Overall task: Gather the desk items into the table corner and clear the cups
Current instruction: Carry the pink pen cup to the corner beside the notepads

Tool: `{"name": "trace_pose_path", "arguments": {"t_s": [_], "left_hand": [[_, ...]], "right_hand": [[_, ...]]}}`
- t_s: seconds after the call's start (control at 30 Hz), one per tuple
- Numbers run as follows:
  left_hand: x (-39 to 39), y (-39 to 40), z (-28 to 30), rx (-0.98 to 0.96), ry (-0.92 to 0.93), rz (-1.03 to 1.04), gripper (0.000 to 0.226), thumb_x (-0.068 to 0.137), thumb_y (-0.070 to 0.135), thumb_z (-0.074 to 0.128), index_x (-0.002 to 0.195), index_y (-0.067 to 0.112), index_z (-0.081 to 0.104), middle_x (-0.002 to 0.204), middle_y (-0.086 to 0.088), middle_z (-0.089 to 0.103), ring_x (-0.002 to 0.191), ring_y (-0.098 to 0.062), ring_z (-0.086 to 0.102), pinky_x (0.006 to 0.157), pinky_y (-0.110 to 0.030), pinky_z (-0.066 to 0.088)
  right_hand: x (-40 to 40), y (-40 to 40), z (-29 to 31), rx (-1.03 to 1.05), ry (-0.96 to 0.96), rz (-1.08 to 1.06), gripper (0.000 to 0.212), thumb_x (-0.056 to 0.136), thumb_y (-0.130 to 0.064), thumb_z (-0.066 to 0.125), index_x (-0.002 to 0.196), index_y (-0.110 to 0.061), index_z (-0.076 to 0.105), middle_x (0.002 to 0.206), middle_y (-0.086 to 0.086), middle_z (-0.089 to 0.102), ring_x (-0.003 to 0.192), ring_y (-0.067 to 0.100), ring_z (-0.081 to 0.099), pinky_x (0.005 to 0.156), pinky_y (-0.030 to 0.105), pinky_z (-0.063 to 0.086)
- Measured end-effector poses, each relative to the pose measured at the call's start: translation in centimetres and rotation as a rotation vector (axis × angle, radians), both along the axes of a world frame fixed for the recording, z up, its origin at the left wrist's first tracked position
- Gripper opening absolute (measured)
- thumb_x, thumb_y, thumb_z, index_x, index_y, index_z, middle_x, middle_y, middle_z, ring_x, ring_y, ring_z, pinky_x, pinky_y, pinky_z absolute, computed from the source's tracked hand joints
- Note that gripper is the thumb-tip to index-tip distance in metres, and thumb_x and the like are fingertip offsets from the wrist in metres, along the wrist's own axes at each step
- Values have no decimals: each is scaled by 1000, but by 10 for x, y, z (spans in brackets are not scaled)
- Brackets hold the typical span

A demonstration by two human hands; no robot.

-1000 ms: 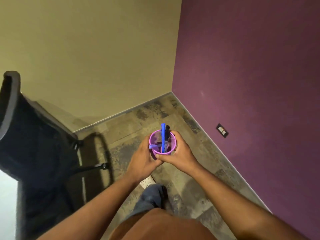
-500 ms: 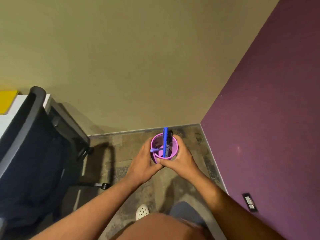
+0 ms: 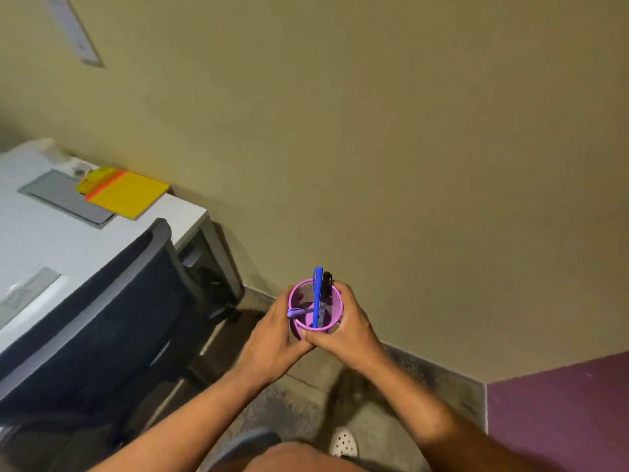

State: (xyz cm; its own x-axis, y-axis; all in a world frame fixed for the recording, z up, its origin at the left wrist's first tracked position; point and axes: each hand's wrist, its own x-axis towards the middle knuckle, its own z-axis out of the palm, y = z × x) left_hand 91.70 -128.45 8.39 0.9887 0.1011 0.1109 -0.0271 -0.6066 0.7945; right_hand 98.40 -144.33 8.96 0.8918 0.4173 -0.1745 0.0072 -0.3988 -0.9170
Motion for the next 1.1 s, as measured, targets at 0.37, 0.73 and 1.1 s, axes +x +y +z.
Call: {"name": "trace_pose_path", "arguments": {"t_s": [0.37, 0.73, 1.1], "left_hand": [[60, 151, 135, 23, 1, 290, 89, 85, 41, 84, 151, 56, 26, 143, 33, 53, 129, 12, 53, 104, -9, 42], [141, 381, 139, 138, 145, 328, 92, 87, 62, 73, 162, 43, 22, 159, 22, 44, 135, 3, 48, 108, -22, 44], [168, 490, -71, 372, 449, 648, 70, 102, 51, 57, 160, 16, 38, 167, -10, 36, 152, -29, 37, 122, -41, 36]], "right_hand": [[134, 179, 111, 240, -93, 405, 80, 67, -17, 98, 133, -31, 55, 122, -18, 70, 112, 2, 70, 92, 20, 56], [229, 396, 115, 289, -100, 520, 76, 70, -18, 96, 132, -28, 53, 120, -18, 70, 111, 0, 68, 88, 15, 53], [282, 528, -28, 18, -36, 511, 82, 67, -38, 97, 133, -38, 48, 115, -35, 59, 102, -14, 62, 82, 17, 55]]}}
